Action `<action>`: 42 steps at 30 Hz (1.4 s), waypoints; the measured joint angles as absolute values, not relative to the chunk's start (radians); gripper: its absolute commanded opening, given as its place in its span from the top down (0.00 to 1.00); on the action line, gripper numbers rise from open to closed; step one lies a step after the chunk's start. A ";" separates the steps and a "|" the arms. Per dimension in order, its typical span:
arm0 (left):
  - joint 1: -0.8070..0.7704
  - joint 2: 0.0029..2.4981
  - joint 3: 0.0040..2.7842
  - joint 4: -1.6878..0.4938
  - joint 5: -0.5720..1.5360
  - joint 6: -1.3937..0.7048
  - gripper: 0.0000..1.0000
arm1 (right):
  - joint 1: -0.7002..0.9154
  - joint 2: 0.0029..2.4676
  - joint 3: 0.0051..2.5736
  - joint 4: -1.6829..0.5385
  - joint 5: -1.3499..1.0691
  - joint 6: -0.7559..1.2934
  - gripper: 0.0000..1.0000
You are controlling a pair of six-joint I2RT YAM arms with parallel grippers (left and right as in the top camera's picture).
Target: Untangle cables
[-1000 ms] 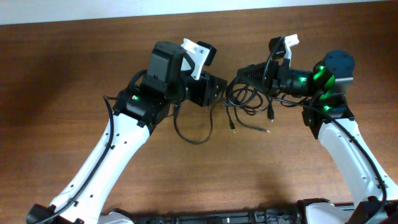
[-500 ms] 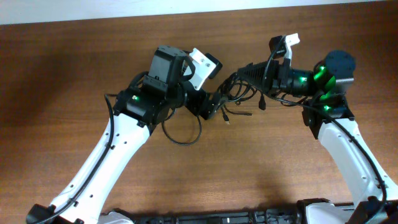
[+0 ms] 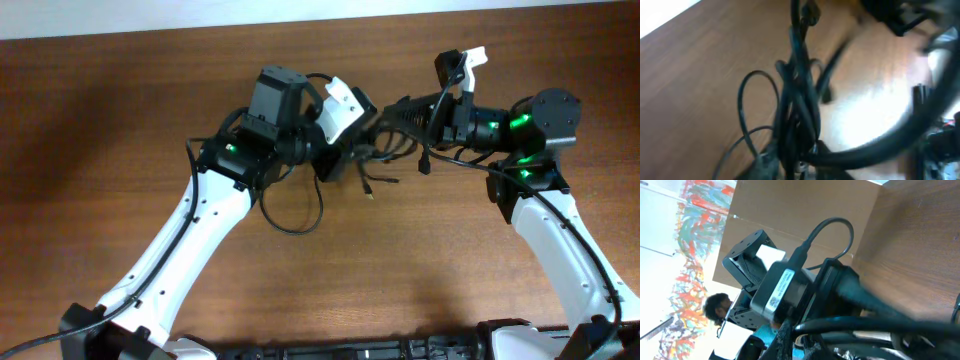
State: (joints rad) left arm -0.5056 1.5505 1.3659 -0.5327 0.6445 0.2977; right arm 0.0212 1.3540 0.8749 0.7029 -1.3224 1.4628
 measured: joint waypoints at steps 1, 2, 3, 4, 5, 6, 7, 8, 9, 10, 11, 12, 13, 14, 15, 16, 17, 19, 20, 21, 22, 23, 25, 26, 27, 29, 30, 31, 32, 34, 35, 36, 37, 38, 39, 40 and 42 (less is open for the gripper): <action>-0.507 1.551 1.366 -0.533 0.675 0.304 0.96 | 0.021 1.354 0.875 0.705 -1.322 1.462 0.96; -0.508 1.551 1.366 -0.535 0.700 0.312 1.00 | 0.021 1.354 0.875 0.706 -1.322 1.463 0.96; -0.508 1.551 1.366 -0.535 0.722 0.326 1.00 | 0.021 1.354 0.875 0.706 -1.322 1.463 0.96; -0.508 1.551 1.366 -0.535 0.744 0.338 1.00 | 0.021 1.354 0.875 0.708 -1.322 1.463 0.96; -0.508 1.551 1.366 -0.536 0.767 0.342 1.00 | 0.021 1.354 0.875 0.709 -1.322 1.462 0.96; -0.508 1.551 1.366 -0.536 0.785 0.347 1.00 | 0.021 1.354 0.875 0.709 -1.323 1.463 0.96; -0.508 1.551 1.366 -0.536 0.792 0.349 1.00 | 0.021 1.354 0.875 0.709 -1.322 1.462 0.96; -0.508 1.551 1.366 -0.536 0.797 0.349 1.00 | 0.021 1.354 0.875 0.709 -1.322 1.464 0.96; -0.508 1.551 1.366 -0.536 0.801 0.350 1.00 | 0.021 1.354 0.875 0.709 -1.322 1.463 0.95; -0.507 1.551 1.366 -0.537 0.801 0.350 1.00 | 0.021 1.354 0.875 0.708 -1.322 1.463 0.88; -0.507 1.551 1.366 -0.537 0.797 0.347 1.00 | 0.021 1.354 0.875 0.708 -1.322 1.463 0.81; -0.505 1.551 1.366 -0.537 0.776 0.329 1.00 | 0.021 1.354 0.875 0.709 -1.323 1.463 0.70; -0.501 1.551 1.366 -0.537 0.725 0.290 1.00 | 0.020 1.354 0.875 0.706 -1.322 1.468 0.55; -0.494 1.551 1.366 -0.539 0.674 0.257 1.00 | 0.018 1.354 0.875 0.706 -1.322 1.463 0.44; -0.481 1.551 1.366 -0.546 0.605 0.210 1.00 | 0.012 1.354 0.875 0.707 -1.323 1.466 0.34; -0.466 1.551 1.366 -0.550 0.566 0.183 1.00 | 0.006 1.354 0.875 0.708 -1.322 1.464 0.27; -0.454 1.551 1.366 -0.550 0.533 0.164 1.00 | -0.004 1.354 0.875 0.707 -1.323 1.464 0.27; -0.441 1.551 1.366 -0.530 0.491 0.140 1.00 | -0.011 1.354 0.875 0.701 -1.322 1.464 0.27; -0.441 1.551 1.366 -0.522 0.488 0.139 1.00 | -0.011 1.354 0.875 0.696 -1.323 1.463 0.27; -0.441 1.551 1.365 -0.506 0.496 0.152 1.00 | -0.011 1.354 0.875 0.678 -1.323 1.463 0.27; -0.441 1.551 1.365 -0.486 0.519 0.184 1.00 | -0.011 1.354 0.875 0.658 -1.323 1.462 0.27; -0.441 1.551 1.365 -0.472 0.532 0.202 1.00 | -0.011 1.354 0.875 0.656 -1.322 1.463 0.27; -0.443 1.551 1.365 -0.413 0.580 0.260 1.00 | -0.011 1.354 0.875 0.656 -1.317 1.462 0.27; -0.446 1.551 1.365 -0.404 0.588 0.274 1.00 | -0.011 1.354 0.875 0.656 -1.311 1.461 0.27; -0.453 1.551 1.365 -0.390 0.609 0.315 1.00 | -0.011 1.354 0.875 0.656 -1.302 1.458 0.27; -0.481 1.551 1.365 -0.381 0.634 0.368 1.00 | -0.011 1.354 0.875 0.656 -1.295 1.446 0.27; -0.497 1.551 1.365 -0.378 0.636 0.380 1.00 | -0.012 1.354 0.875 0.656 -1.296 1.442 0.27; -0.505 1.551 1.365 -0.377 0.635 0.391 1.00 | -0.012 1.353 0.875 0.656 -1.296 1.440 0.28; -0.506 1.551 1.365 -0.377 0.635 0.398 1.00 | -0.013 1.353 0.875 0.655 -1.296 1.439 0.27; -0.512 1.551 1.365 -0.377 0.636 0.408 1.00 | -0.014 1.353 0.875 0.655 -1.295 1.438 0.28; -0.515 1.551 1.365 -0.376 0.636 0.411 1.00 | -0.015 1.353 0.875 0.655 -1.295 1.436 0.28; -0.515 1.551 1.365 -0.376 0.638 0.413 1.00 | -0.015 1.353 0.875 0.655 -1.295 1.436 0.28; -0.515 1.551 1.365 -0.377 0.641 0.413 1.00 | -0.015 1.353 0.875 0.655 -1.296 1.433 0.27; -0.515 1.551 1.365 -0.377 0.648 0.413 1.00 | -0.015 1.353 0.875 0.653 -1.296 1.428 0.27; -0.515 1.551 1.365 -0.377 0.654 0.413 1.00 | -0.015 1.353 0.875 0.640 -1.296 1.423 0.27; -0.515 1.551 1.365 -0.377 0.661 0.413 1.00 | -0.015 1.353 0.875 0.630 -1.296 1.415 0.27; -0.514 1.551 1.365 -0.379 0.683 0.412 1.00 | -0.015 1.351 0.875 0.628 -1.297 1.411 0.27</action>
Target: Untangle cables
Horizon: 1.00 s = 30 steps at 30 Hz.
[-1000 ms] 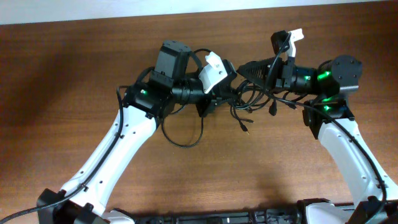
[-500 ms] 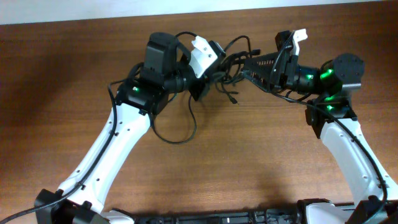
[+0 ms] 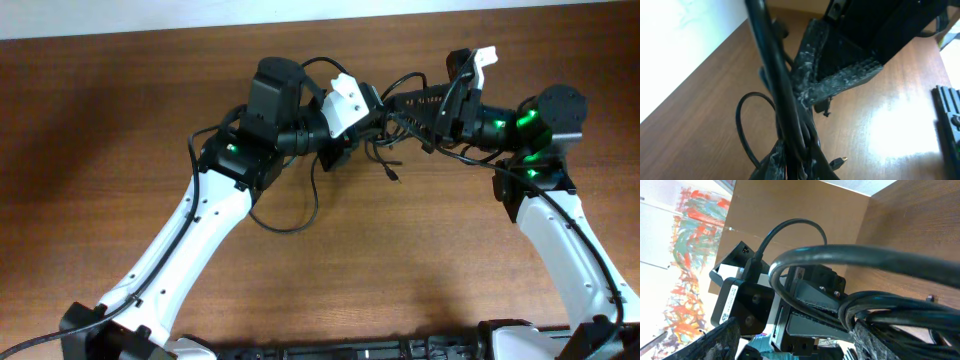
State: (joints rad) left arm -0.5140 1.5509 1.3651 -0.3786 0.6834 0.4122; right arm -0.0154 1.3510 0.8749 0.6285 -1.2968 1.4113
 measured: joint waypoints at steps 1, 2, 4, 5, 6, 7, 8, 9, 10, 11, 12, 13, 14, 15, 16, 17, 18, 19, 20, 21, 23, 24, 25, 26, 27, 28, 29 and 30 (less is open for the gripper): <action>-0.514 1.551 1.365 -0.379 0.691 0.412 1.00 | -0.015 1.349 0.875 0.628 -1.298 1.410 0.27; -0.514 1.551 1.365 -0.379 0.699 0.412 1.00 | -0.015 1.348 0.875 0.628 -1.300 1.405 0.27; -0.514 1.551 1.365 -0.378 0.710 0.412 1.00 | -0.015 1.346 0.875 0.625 -1.300 1.381 0.27; -0.514 1.552 1.365 -0.378 0.713 0.412 1.00 | -0.015 1.343 0.875 0.602 -1.299 1.360 0.27; -0.514 1.554 1.365 -0.377 0.717 0.412 1.00 | -0.017 1.341 0.876 0.586 -1.298 1.353 0.27; -0.515 1.558 1.363 -0.373 0.719 0.413 1.00 | -0.019 1.340 0.876 0.564 -1.294 1.342 0.27; -0.516 1.562 1.363 -0.369 0.719 0.413 1.00 | -0.019 1.340 0.876 0.560 -1.288 1.336 0.27; -0.516 1.563 1.363 -0.368 0.719 0.413 1.00 | -0.019 1.340 0.876 0.560 -1.287 1.335 0.27; -0.516 1.563 1.363 -0.368 0.719 0.413 1.00 | -0.019 1.340 0.876 0.559 -1.284 1.335 0.27; -0.518 1.563 1.363 -0.366 0.719 0.412 1.00 | -0.019 1.340 0.876 0.560 -1.279 1.333 0.27; -0.525 1.563 1.363 -0.366 0.718 0.416 1.00 | -0.019 1.340 0.877 0.560 -1.272 1.333 0.27; -0.536 1.563 1.361 -0.365 0.718 0.423 1.00 | -0.019 1.340 0.878 0.560 -1.270 1.332 0.27; -0.545 1.563 1.360 -0.362 0.713 0.427 1.00 | -0.019 1.340 0.878 0.555 -1.269 1.333 0.27; -0.556 1.563 1.360 -0.361 0.706 0.431 1.00 | -0.019 1.340 0.878 0.553 -1.269 1.333 0.27; -0.559 1.563 1.359 -0.358 0.703 0.435 1.00 | -0.019 1.340 0.878 0.553 -1.269 1.334 0.27; -0.561 1.563 1.359 -0.355 0.703 0.442 1.00 | -0.019 1.340 0.878 0.553 -1.269 1.335 0.27; -0.563 1.563 1.359 -0.353 0.703 0.448 1.00 | -0.019 1.340 0.878 0.553 -1.269 1.335 0.27; -0.564 1.563 1.359 -0.352 0.703 0.450 1.00 | -0.019 1.340 0.878 0.551 -1.266 1.335 0.27; -0.566 1.563 1.359 -0.350 0.704 0.453 1.00 | -0.019 1.340 0.878 0.550 -1.265 1.335 0.27; -0.567 1.563 1.359 -0.350 0.704 0.453 1.00 | -0.019 1.340 0.878 0.550 -1.264 1.344 0.28; -0.569 1.563 1.359 -0.350 0.695 0.454 0.99 | -0.019 1.340 0.878 0.550 -1.258 1.366 0.35; -0.574 1.563 1.359 -0.350 0.679 0.456 0.83 | -0.019 1.340 0.878 0.550 -1.257 1.373 0.45; -0.582 1.563 1.359 -0.352 0.663 0.457 0.72 | -0.019 1.340 0.878 0.548 -1.257 1.380 0.54; -0.587 1.563 1.360 -0.350 0.655 0.463 0.70 | -0.019 1.343 0.878 0.545 -1.258 1.380 0.74; -0.593 1.563 1.363 -0.356 0.655 0.463 0.69 | -0.018 1.346 0.877 0.546 -1.254 1.384 0.84; -0.601 1.563 1.363 -0.368 0.656 0.470 0.69 | -0.018 1.348 0.877 0.547 -1.249 1.385 0.96; -0.609 1.563 1.363 -0.380 0.658 0.471 0.69 | -0.018 1.348 0.877 0.546 -1.246 1.386 0.96; -0.613 1.563 1.363 -0.382 0.659 0.471 0.69 | -0.018 1.348 0.877 0.545 -1.246 1.390 0.96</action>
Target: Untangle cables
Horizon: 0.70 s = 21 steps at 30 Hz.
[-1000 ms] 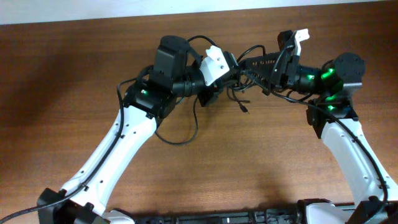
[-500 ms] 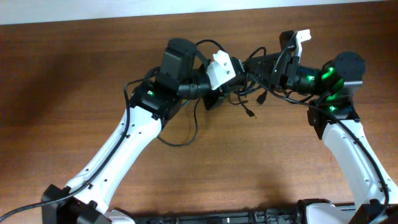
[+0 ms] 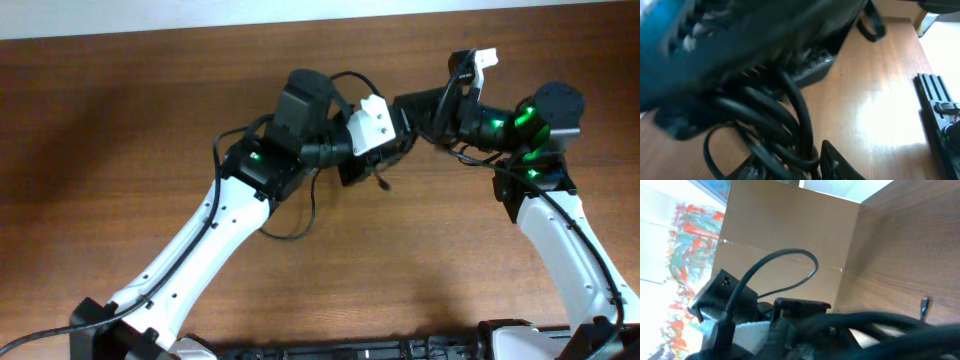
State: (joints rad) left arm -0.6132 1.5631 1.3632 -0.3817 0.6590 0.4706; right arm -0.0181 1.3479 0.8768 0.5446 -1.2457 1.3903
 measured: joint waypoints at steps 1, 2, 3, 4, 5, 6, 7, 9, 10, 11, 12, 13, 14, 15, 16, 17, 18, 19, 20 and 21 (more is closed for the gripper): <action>-0.616 1.563 1.363 -0.385 0.659 0.469 0.69 | -0.018 1.348 0.877 0.547 -1.245 1.388 0.96; -0.616 1.563 1.363 -0.391 0.662 0.467 0.69 | -0.018 1.348 0.877 0.547 -1.245 1.388 0.96; -0.616 1.563 1.363 -0.395 0.663 0.467 0.68 | -0.018 1.348 0.877 0.547 -1.246 1.388 0.96; -0.616 1.562 1.363 -0.400 0.665 0.467 0.69 | -0.018 1.348 0.877 0.547 -1.246 1.387 0.96; -0.613 1.560 1.363 -0.402 0.666 0.467 0.68 | -0.018 1.348 0.877 0.547 -1.246 1.388 0.96; -0.610 1.557 1.363 -0.406 0.666 0.467 0.68 | -0.018 1.348 0.877 0.547 -1.246 1.388 0.96; -0.599 1.548 1.363 -0.421 0.667 0.467 0.68 | -0.018 1.348 0.877 0.547 -1.246 1.388 0.96; -0.573 1.526 1.363 -0.451 0.670 0.467 0.71 | -0.018 1.348 0.877 0.547 -1.246 1.388 0.96; -0.559 1.514 1.363 -0.460 0.672 0.467 0.71 | -0.018 1.348 0.877 0.547 -1.246 1.388 0.96; -0.545 1.503 1.363 -0.467 0.674 0.467 0.70 | -0.018 1.348 0.877 0.547 -1.246 1.388 0.96; -0.524 1.488 1.363 -0.471 0.674 0.459 0.46 | -0.018 1.348 0.877 0.547 -1.246 1.388 0.96; -0.508 1.481 1.363 -0.469 0.676 0.441 0.42 | -0.018 1.348 0.877 0.547 -1.247 1.388 0.96; -0.500 1.480 1.363 -0.466 0.685 0.418 0.41 | -0.018 1.348 0.877 0.547 -1.250 1.386 0.96; -0.498 1.480 1.363 -0.466 0.704 0.395 0.43 | -0.018 1.348 0.877 0.547 -1.251 1.384 0.96; -0.498 1.480 1.363 -0.466 0.723 0.381 0.43 | -0.018 1.348 0.877 0.547 -1.251 1.384 0.96; -0.497 1.480 1.363 -0.466 0.772 0.364 0.47 | -0.018 1.348 0.877 0.548 -1.251 1.383 0.96; -0.497 1.480 1.363 -0.466 0.818 0.354 0.50 | -0.018 1.348 0.877 0.548 -1.251 1.384 0.96; -0.497 1.480 1.363 -0.465 0.848 0.347 0.50 | -0.018 1.348 0.877 0.548 -1.251 1.384 0.96; -0.497 1.480 1.363 -0.464 0.889 0.343 0.50 | -0.018 1.348 0.877 0.549 -1.251 1.383 0.96; -0.497 1.480 1.363 -0.464 0.906 0.340 0.50 | -0.018 1.348 0.877 0.549 -1.251 1.383 0.96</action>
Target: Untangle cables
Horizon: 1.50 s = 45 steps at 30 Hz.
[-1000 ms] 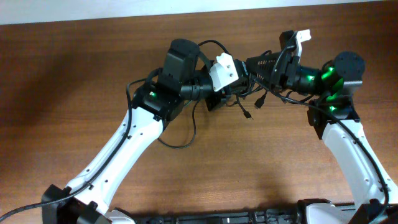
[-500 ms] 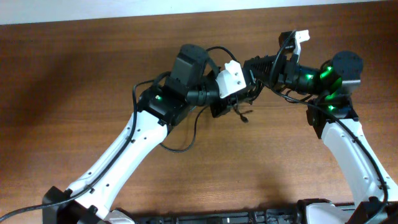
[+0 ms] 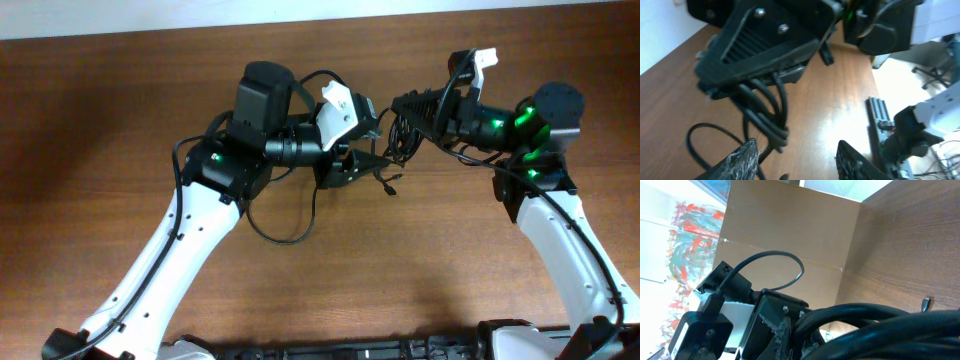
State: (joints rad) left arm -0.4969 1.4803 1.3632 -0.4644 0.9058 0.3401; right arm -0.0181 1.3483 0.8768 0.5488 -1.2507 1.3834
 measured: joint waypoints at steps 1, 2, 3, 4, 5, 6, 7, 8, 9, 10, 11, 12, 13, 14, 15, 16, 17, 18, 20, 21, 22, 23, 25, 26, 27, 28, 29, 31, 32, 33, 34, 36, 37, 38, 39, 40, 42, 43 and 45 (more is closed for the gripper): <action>-0.497 1.480 1.363 -0.464 0.922 0.339 0.51 | -0.018 1.348 0.877 0.549 -1.251 1.383 0.96; -0.497 1.480 1.363 -0.464 0.928 0.339 0.51 | -0.018 1.348 0.877 0.549 -1.255 1.383 0.96; -0.497 1.480 1.363 -0.464 0.921 0.338 0.40 | -0.018 1.348 0.877 0.550 -1.258 1.383 0.96; -0.497 1.480 1.363 -0.464 0.898 0.336 0.32 | -0.018 1.348 0.877 0.549 -1.261 1.383 0.96; -0.497 1.481 1.363 -0.462 0.870 0.323 0.27 | -0.018 1.348 0.877 0.551 -1.263 1.383 0.96; -0.497 1.483 1.363 -0.458 0.842 0.305 0.24 | -0.018 1.349 0.877 0.558 -1.269 1.383 0.96; -0.497 1.488 1.363 -0.449 0.817 0.287 0.20 | -0.018 1.349 0.877 0.572 -1.277 1.383 0.96; -0.497 1.500 1.363 -0.439 0.799 0.262 0.18 | -0.018 1.349 0.877 0.575 -1.281 1.384 0.96; -0.497 1.516 1.363 -0.429 0.789 0.241 0.18 | -0.018 1.349 0.877 0.576 -1.283 1.383 0.96; -0.497 1.529 1.363 -0.418 0.788 0.221 0.18 | -0.018 1.349 0.877 0.576 -1.285 1.384 0.96; -0.497 1.539 1.363 -0.407 0.788 0.208 0.14 | -0.018 1.349 0.877 0.576 -1.285 1.383 0.96; -0.497 1.542 1.363 -0.394 0.789 0.199 0.12 | -0.018 1.349 0.877 0.576 -1.285 1.383 0.96; -0.497 1.543 1.363 -0.384 0.789 0.195 0.12 | -0.018 1.349 0.877 0.576 -1.285 1.383 0.96; -0.497 1.543 1.363 -0.376 0.789 0.188 0.12 | -0.018 1.349 0.877 0.576 -1.285 1.383 0.96; -0.497 1.543 1.363 -0.376 0.789 0.185 0.12 | -0.018 1.349 0.877 0.576 -1.285 1.383 0.96; -0.501 1.543 1.363 -0.374 0.789 0.184 0.12 | -0.018 1.349 0.877 0.576 -1.285 1.383 0.96; -0.507 1.543 1.363 -0.368 0.788 0.182 0.16 | -0.018 1.349 0.877 0.576 -1.285 1.383 0.96; -0.517 1.546 1.363 -0.361 0.788 0.181 0.21 | -0.018 1.349 0.877 0.576 -1.285 1.383 0.96; -0.548 1.567 1.364 -0.354 0.762 0.175 0.28 | -0.018 1.349 0.877 0.576 -1.288 1.383 0.96; -0.556 1.583 1.364 -0.353 0.746 0.174 0.28 | -0.018 1.349 0.877 0.576 -1.293 1.383 0.96; -0.557 1.597 1.364 -0.353 0.736 0.174 0.30 | -0.018 1.349 0.877 0.576 -1.300 1.382 0.96; -0.557 1.605 1.363 -0.353 0.731 0.174 0.31 | -0.018 1.351 0.877 0.576 -1.300 1.380 0.96; -0.557 1.607 1.363 -0.353 0.720 0.174 0.34 | -0.018 1.351 0.877 0.576 -1.300 1.378 0.96; -0.558 1.607 1.364 -0.353 0.714 0.175 0.34 | -0.018 1.352 0.877 0.576 -1.299 1.376 0.96; -0.559 1.607 1.363 -0.353 0.710 0.175 0.36 | -0.018 1.352 0.877 0.577 -1.299 1.376 0.96; -0.560 1.607 1.364 -0.353 0.706 0.175 0.37 | -0.018 1.352 0.877 0.577 -1.299 1.376 0.96; -0.560 1.607 1.364 -0.353 0.705 0.175 0.40 | -0.018 1.352 0.877 0.577 -1.300 1.376 0.96; -0.551 1.607 1.364 -0.353 0.706 0.175 0.39 | -0.018 1.353 0.877 0.581 -1.299 1.374 0.96; -0.533 1.607 1.363 -0.354 0.706 0.174 0.39 | -0.018 1.353 0.877 0.589 -1.299 1.370 0.96; -0.522 1.607 1.363 -0.355 0.706 0.172 0.39 | -0.018 1.354 0.877 0.603 -1.300 1.368 0.96; -0.505 1.607 1.363 -0.355 0.705 0.167 0.38 | -0.018 1.355 0.877 0.632 -1.304 1.365 0.96; -0.472 1.607 1.363 -0.355 0.699 0.159 0.38 | -0.018 1.355 0.877 0.674 -1.324 1.365 0.96; -0.465 1.607 1.363 -0.355 0.698 0.159 0.38 | -0.018 1.355 0.877 0.686 -1.336 1.364 0.96; -0.465 1.607 1.363 -0.355 0.698 0.159 0.39 | -0.018 1.355 0.877 0.687 -1.343 1.365 0.96; -0.465 1.607 1.363 -0.355 0.698 0.159 0.38 | -0.018 1.355 0.877 0.688 -1.349 1.365 0.96; -0.465 1.607 1.363 -0.355 0.698 0.159 0.38 | -0.018 1.355 0.877 0.689 -1.354 1.365 0.96; -0.465 1.607 1.363 -0.355 0.698 0.156 0.31 | -0.018 1.355 0.877 0.689 -1.361 1.365 0.96; -0.465 1.607 1.363 -0.353 0.698 0.146 0.26 | -0.018 1.355 0.877 0.689 -1.366 1.365 0.96; -0.464 1.607 1.363 -0.320 0.738 0.122 0.29 | -0.018 1.355 0.877 0.689 -1.377 1.366 0.96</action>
